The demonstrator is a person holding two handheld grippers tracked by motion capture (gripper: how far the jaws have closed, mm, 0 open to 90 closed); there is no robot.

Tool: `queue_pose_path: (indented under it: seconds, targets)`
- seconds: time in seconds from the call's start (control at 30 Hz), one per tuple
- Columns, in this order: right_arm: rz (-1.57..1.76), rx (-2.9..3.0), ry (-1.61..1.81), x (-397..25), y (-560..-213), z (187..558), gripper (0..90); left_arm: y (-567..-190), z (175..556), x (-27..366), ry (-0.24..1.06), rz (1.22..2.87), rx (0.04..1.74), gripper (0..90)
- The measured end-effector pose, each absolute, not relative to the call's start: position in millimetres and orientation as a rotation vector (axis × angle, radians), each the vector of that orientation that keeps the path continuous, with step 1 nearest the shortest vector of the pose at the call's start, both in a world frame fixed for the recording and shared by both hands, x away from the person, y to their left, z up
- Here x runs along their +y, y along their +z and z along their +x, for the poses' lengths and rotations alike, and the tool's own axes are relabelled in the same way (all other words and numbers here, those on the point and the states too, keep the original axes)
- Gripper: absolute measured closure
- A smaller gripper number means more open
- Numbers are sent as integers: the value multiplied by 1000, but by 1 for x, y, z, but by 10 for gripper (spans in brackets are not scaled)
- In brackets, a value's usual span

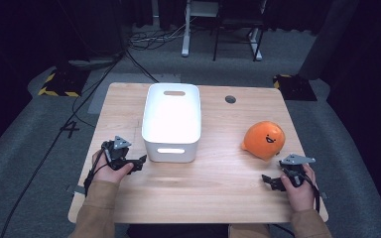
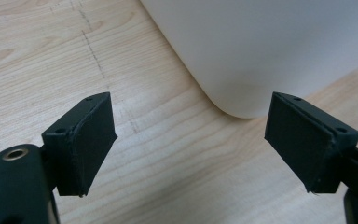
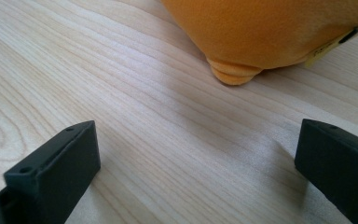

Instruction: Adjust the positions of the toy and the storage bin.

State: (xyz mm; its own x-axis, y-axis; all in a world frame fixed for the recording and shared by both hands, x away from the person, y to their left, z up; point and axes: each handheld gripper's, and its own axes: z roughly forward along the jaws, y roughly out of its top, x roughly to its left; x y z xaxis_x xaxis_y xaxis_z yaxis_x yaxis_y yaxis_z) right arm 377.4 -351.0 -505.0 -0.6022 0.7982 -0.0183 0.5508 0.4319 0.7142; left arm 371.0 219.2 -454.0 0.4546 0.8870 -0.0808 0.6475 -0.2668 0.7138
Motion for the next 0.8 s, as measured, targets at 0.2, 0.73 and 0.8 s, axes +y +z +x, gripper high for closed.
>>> queue_pose_path:
  seconds: [0.2,0.73,0.8]
  targets:
    - [1153,2335,969,-351,-505,377,0,-433,361,219,451,1981,1249,185]
    - [1153,2336,969,-351,-505,377,0,-401,357,217,491,1890,1175,203]
    - [1153,2336,968,-351,-505,377,0,-399,358,216,501,1875,1161,206]
